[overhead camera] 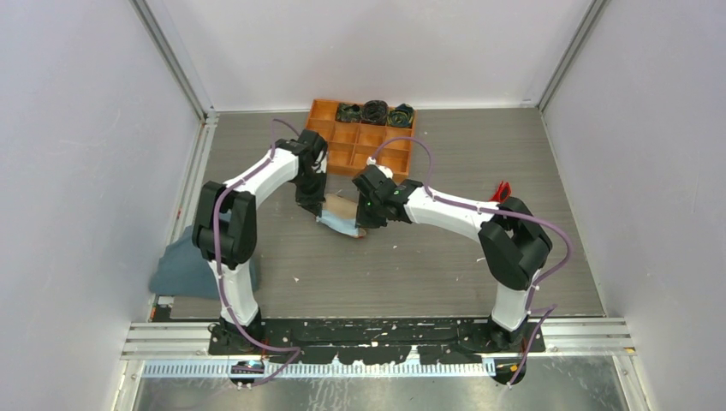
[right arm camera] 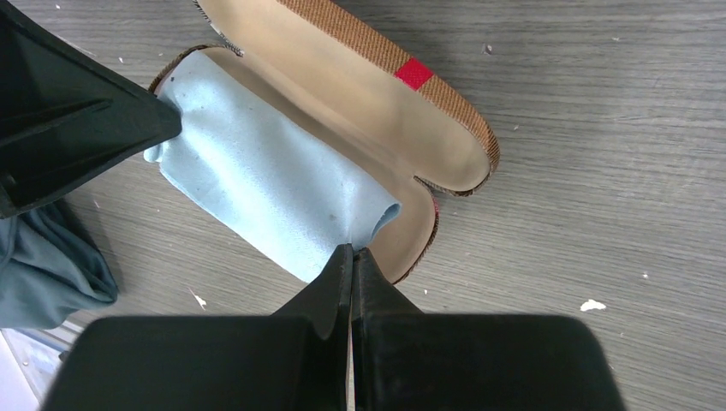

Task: Organize the sunglasses
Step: Place the glasses cleaning cloth in the sunglasses case.

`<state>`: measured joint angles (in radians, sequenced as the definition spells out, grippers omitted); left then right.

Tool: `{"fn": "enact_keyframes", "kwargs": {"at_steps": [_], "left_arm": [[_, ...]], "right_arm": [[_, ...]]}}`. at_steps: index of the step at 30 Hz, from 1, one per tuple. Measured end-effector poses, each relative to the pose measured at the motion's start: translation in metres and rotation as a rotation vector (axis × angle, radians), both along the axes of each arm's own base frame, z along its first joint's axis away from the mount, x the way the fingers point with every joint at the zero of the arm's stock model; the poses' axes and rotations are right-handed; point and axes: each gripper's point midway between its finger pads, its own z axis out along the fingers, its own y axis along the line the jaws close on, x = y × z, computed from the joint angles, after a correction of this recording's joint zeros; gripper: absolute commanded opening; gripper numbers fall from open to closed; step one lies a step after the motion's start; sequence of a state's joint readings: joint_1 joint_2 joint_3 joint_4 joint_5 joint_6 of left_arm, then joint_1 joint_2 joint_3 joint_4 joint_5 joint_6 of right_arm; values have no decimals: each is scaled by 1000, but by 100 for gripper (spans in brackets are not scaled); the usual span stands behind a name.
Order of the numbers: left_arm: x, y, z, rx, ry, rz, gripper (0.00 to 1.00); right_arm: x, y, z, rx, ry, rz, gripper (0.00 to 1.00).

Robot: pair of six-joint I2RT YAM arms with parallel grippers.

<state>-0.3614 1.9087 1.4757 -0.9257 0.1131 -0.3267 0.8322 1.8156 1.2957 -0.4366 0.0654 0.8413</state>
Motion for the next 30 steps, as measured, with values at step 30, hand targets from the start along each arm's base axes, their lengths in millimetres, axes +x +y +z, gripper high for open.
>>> {"fn": "enact_keyframes", "kwargs": {"at_steps": [30], "left_arm": [[-19, 2, -23, -8, 82, -20, 1]], "right_arm": [[-9, -9, -36, -48, 48, 2, 0]]}}
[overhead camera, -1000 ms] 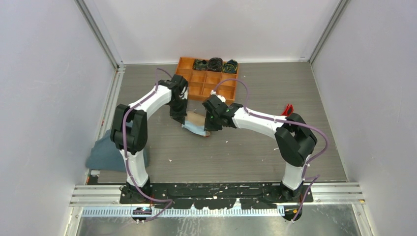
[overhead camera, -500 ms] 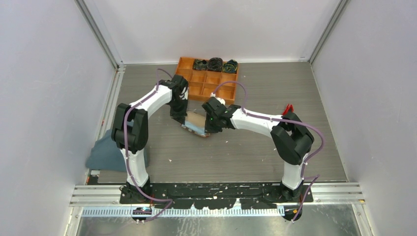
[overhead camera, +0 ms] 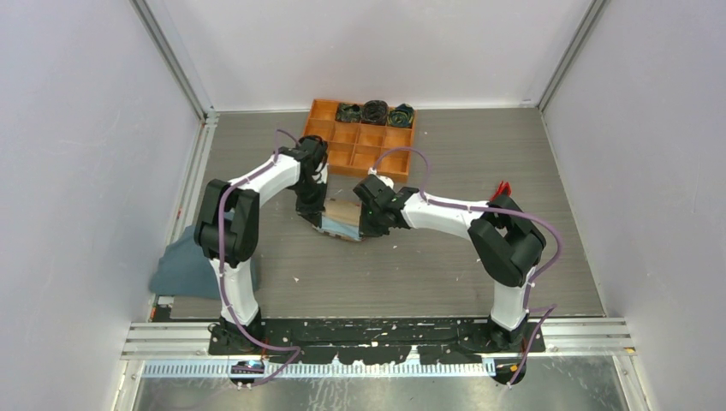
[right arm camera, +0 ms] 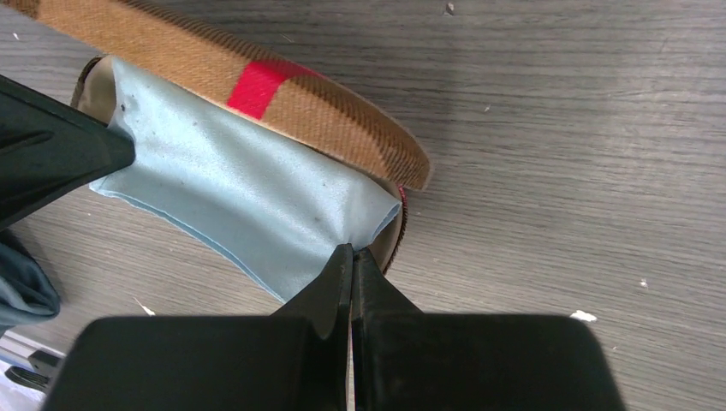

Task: Organize the sunglasses
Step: Place the glasses cleaning cloth in the sunglasses case.

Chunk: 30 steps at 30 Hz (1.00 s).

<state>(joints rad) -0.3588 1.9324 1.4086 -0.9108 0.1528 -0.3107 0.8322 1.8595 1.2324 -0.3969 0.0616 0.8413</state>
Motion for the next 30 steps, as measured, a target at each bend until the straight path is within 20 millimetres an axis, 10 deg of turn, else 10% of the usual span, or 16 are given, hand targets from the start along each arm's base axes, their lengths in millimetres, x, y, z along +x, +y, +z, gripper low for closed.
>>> {"fn": "enact_keyframes", "kwargs": {"at_steps": [30], "left_arm": [[-11, 4, -13, 20, 15, 35, 1]], "right_arm": [[16, -4, -5, -35, -114, 25, 0]]}}
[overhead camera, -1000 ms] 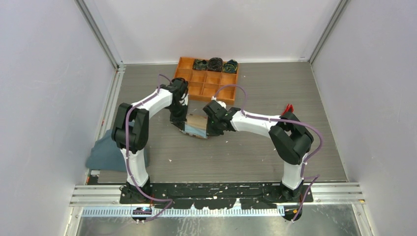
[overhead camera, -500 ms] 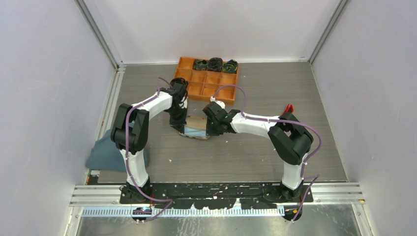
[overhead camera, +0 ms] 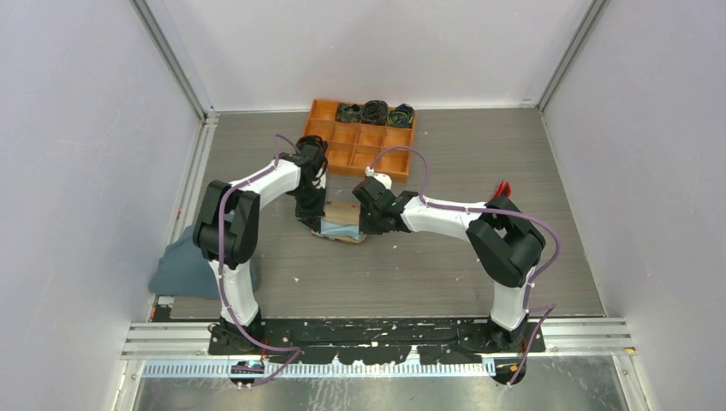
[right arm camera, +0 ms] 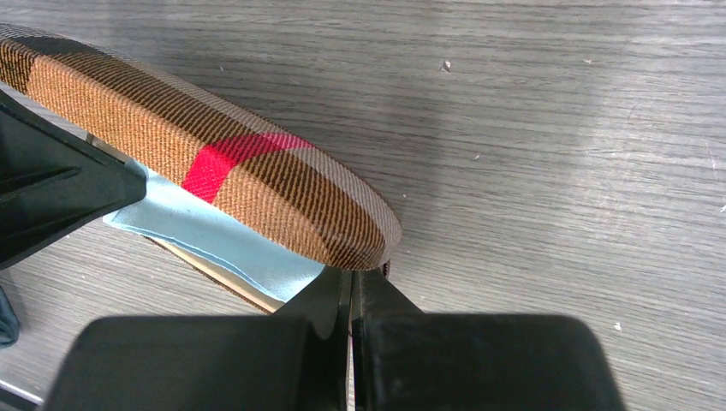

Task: Organize the sunglasses
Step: Place the glasses cleaning cloth in the sunglasses case.

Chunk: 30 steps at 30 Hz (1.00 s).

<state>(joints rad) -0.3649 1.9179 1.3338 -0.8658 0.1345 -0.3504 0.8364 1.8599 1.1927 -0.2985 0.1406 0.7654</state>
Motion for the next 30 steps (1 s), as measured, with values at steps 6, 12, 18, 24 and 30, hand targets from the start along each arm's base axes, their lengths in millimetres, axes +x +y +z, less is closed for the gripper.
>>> {"fn": "enact_keyframes", "kwargs": {"at_steps": [6, 12, 18, 24, 30], "left_arm": [[0, 0, 0, 3, 0, 8, 11], [2, 0, 3, 4, -13, 16, 18], [4, 0, 4, 5, -22, 20, 28], [4, -1, 5, 7, -29, 31, 32], [5, 1, 8, 19, -43, 34, 36]], "right_arm": [[0, 1, -2, -1, 2, 3, 0], [-3, 2, -8, -1, 21, 16, 0], [-4, 3, -8, 0, 23, 21, 0], [-4, 3, -8, 0, 23, 23, 0], [-3, 4, -8, 4, 19, 23, 0]]}}
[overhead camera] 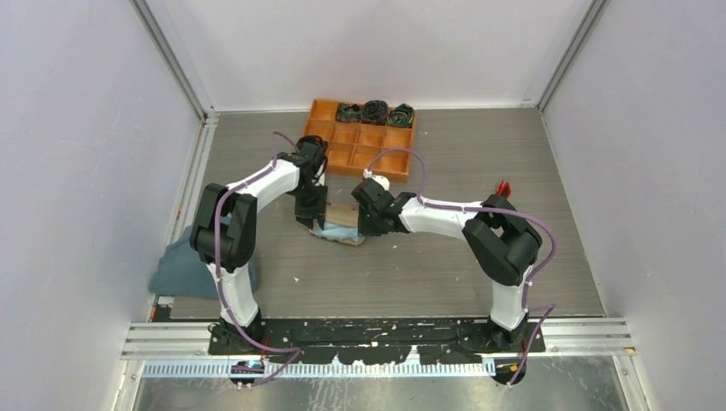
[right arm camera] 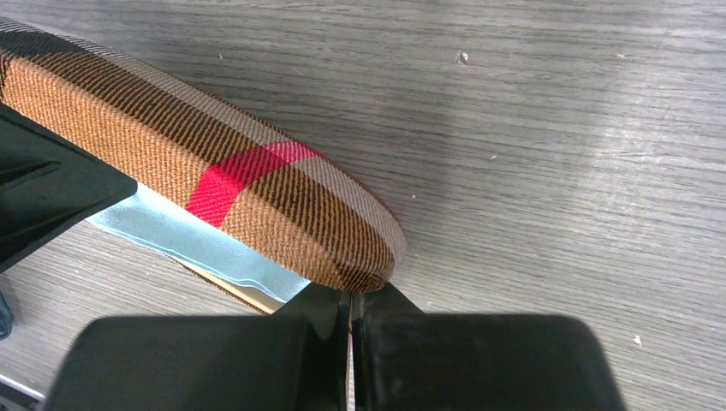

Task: Organize the sunglasses
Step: Place the glasses cleaning cloth in the sunglasses case.

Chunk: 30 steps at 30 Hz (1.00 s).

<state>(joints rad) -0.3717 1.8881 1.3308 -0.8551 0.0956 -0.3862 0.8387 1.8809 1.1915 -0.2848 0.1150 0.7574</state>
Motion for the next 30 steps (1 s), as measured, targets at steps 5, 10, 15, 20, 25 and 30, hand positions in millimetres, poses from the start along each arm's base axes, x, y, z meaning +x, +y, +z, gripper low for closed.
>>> {"fn": "enact_keyframes", "kwargs": {"at_steps": [5, 10, 15, 20, 25, 30], "left_arm": [[1, 3, 3, 15, -14, 3, 39], [1, 3, 4, 14, -17, 2, 42], [1, 3, 4, 14, -18, 1, 40], [1, 3, 3, 14, -16, 1, 40], [0, 3, 3, 14, -15, 0, 39], [0, 3, 3, 14, -16, 0, 39]], "right_arm": [[0, 0, 0, -1, -2, 2, 0], [0, 1, 1, 3, -5, 4, 0], [0, 2, 1, 3, -7, 7, 7], [1, 3, 2, 8, -10, 12, 28], [2, 6, 3, 18, -19, 17, 30], [1, 6, 5, 19, -21, 16, 30]]}}
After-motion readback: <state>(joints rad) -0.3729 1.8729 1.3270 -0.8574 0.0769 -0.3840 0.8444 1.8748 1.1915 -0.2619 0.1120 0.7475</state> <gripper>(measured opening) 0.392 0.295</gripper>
